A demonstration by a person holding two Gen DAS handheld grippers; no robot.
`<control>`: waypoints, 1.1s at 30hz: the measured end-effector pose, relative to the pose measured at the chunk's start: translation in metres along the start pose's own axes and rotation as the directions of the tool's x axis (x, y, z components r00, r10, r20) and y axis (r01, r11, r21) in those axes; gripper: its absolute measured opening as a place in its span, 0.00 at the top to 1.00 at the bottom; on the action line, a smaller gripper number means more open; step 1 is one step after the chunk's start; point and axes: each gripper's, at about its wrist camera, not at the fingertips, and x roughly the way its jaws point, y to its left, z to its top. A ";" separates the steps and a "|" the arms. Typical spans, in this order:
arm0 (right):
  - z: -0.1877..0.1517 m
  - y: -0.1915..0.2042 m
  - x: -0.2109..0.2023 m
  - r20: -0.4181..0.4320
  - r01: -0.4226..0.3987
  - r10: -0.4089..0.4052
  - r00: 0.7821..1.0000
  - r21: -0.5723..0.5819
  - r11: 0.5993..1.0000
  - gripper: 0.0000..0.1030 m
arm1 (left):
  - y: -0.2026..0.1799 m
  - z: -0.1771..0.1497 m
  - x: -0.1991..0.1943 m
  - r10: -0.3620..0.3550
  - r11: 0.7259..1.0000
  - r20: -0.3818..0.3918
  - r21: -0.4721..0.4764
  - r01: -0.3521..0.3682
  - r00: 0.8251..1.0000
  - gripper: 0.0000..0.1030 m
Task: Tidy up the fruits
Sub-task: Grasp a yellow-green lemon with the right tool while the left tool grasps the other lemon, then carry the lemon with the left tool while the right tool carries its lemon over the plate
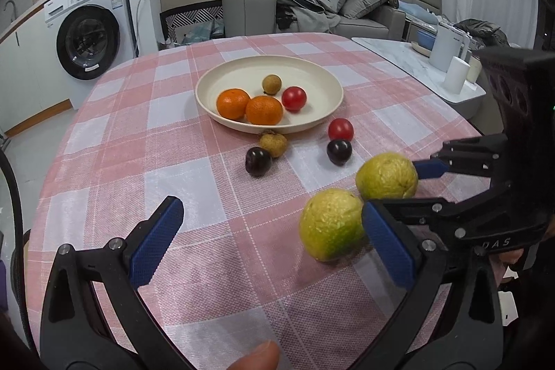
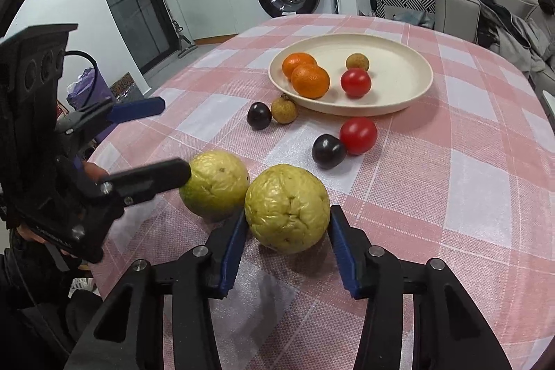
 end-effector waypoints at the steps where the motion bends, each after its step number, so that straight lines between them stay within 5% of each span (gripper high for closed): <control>1: 0.000 0.000 -0.002 0.007 0.003 -0.003 1.000 -0.003 1.000 0.54 | -0.002 -0.001 0.002 -0.009 1.000 -0.007 0.003 0.009 1.000 0.00; 8: 0.003 -0.009 -0.014 0.030 0.018 -0.019 0.999 0.021 1.000 0.54 | -0.020 -0.007 0.018 -0.047 0.999 -0.063 0.023 0.049 0.997 0.01; 11: 0.003 -0.012 -0.015 0.033 0.022 -0.023 0.999 0.033 0.999 0.54 | -0.029 -0.010 0.024 -0.036 0.997 -0.077 0.064 0.041 0.996 0.11; 15: 0.003 -0.013 -0.014 0.030 0.022 -0.023 0.999 0.037 0.999 0.54 | -0.031 -0.013 0.031 -0.110 0.992 -0.121 0.056 0.117 0.987 0.57; 22: 0.003 -0.014 -0.013 0.037 0.023 -0.025 0.999 0.047 0.999 0.54 | -0.033 -0.012 0.023 -0.134 0.988 -0.067 0.070 0.139 0.989 0.57; 33: 0.010 -0.020 -0.024 0.124 0.052 -0.062 0.990 0.081 0.995 0.54 | 0.005 0.018 0.004 -0.087 0.995 0.067 -0.037 0.090 0.994 0.57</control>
